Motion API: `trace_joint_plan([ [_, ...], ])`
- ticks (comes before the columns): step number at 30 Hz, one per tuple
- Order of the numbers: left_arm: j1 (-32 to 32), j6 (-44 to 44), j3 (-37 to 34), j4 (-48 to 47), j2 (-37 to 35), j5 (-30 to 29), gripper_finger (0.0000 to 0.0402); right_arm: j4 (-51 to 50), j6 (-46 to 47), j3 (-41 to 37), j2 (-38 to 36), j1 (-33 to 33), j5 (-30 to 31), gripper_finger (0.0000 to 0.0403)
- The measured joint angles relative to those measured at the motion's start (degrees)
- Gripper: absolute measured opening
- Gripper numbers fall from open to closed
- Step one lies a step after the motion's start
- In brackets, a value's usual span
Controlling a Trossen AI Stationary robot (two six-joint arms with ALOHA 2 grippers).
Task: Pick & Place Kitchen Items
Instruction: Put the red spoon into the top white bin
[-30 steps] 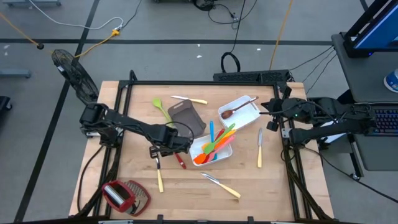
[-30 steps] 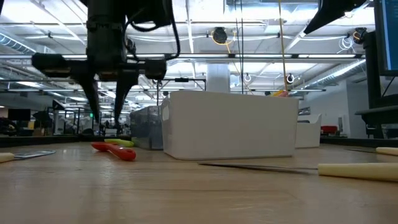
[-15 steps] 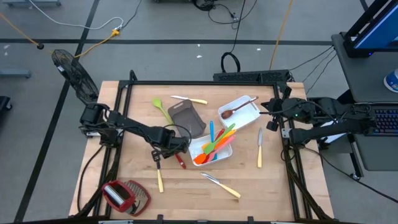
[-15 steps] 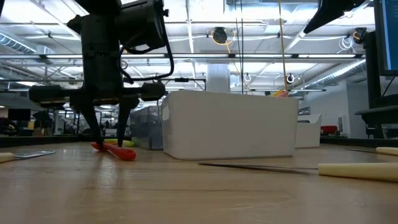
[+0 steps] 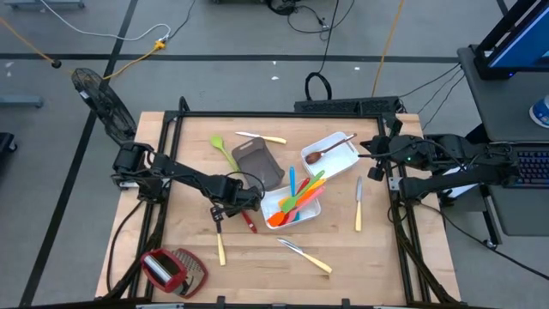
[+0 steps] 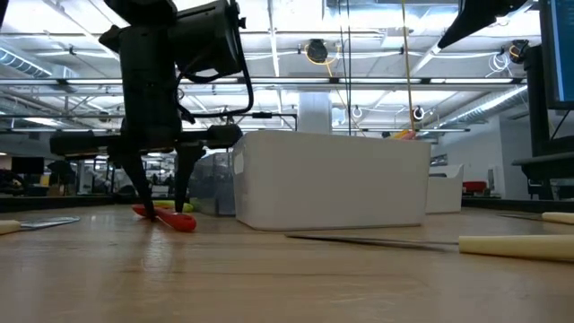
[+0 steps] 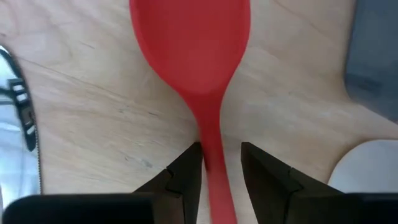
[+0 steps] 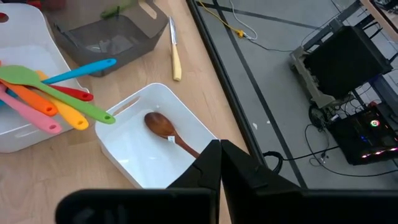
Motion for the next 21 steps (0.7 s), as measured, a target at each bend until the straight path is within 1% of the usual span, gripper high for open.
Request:
trace_joint_plan([
  [4,-0.75,0.43,0.06,0.28,1.19,-0.33,0.0118,0.22,-0.31,0.00,0.00,0.00,0.03,0.0004],
  [6,-1.23,0.01,0.06,-0.45,1.11,-0.49,0.0108,0.54,-1.07,0.00,0.02,0.00,0.03,0.0004],
  [8,-1.97,-0.15,-0.08,-1.95,0.34,-0.89,0.0086,0.99,-1.43,0.00,0.00,0.00,0.03,0.0004],
  [12,-3.66,-2.77,-0.14,-4.89,-1.24,-3.20,0.0025,1.30,-2.44,0.00,0.02,0.00,0.03,0.0004],
  [13,-4.12,-3.46,-0.16,-5.21,-1.40,-4.04,0.0016,1.28,-2.66,0.00,0.00,0.00,0.05,0.0004],
  [14,-4.56,-4.23,-0.16,-5.25,-1.57,-4.85,0.0014,1.28,-2.79,0.00,0.00,0.00,0.05,0.0004],
  [18,-5.99,-7.33,-0.27,-5.52,-2.06,-6.59,0.0026,1.40,-3.81,0.00,0.00,0.00,0.05,0.0004],
  [21,-7.17,-9.33,-0.29,-5.63,-2.22,-8.45,0.0015,2.53,-4.61,0.00,0.02,0.00,0.05,0.0004],
])
